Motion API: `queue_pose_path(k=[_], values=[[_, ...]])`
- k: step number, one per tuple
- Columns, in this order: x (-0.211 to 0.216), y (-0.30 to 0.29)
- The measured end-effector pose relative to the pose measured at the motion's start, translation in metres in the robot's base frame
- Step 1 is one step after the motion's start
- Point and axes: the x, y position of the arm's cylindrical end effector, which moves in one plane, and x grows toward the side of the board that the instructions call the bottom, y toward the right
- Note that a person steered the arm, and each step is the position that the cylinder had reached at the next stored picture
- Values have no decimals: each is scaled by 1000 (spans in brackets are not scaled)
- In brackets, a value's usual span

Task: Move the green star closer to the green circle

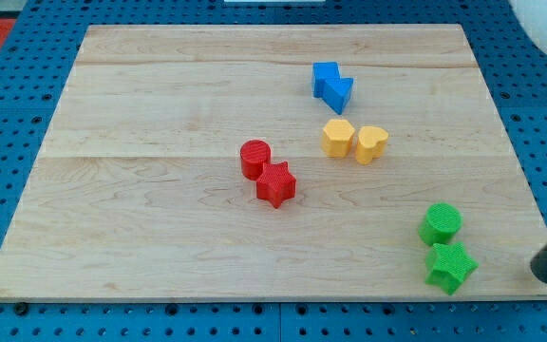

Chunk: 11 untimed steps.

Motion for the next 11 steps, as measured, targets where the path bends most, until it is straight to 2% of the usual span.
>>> queue_pose_path(k=[5, 7, 11], values=[[8, -91], [8, -92], [-20, -108]])
